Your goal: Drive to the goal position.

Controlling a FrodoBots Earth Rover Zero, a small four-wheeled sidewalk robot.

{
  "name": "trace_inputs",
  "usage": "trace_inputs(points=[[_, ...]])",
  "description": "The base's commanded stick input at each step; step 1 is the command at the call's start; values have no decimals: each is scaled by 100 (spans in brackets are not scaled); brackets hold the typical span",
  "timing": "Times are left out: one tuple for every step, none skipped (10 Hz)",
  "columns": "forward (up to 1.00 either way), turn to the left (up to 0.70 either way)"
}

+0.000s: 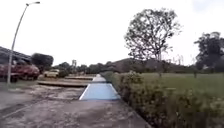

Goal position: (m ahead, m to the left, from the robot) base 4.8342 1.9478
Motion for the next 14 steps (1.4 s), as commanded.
trace_inputs(points=[[50, 0], [50, 0], [50, 0], [50, 0], [50, 0], [50, 0], [50, 0], [50, 0], [50, 0], [50, 0], [50, 0], [50, 0], [50, 0], [50, 0]])
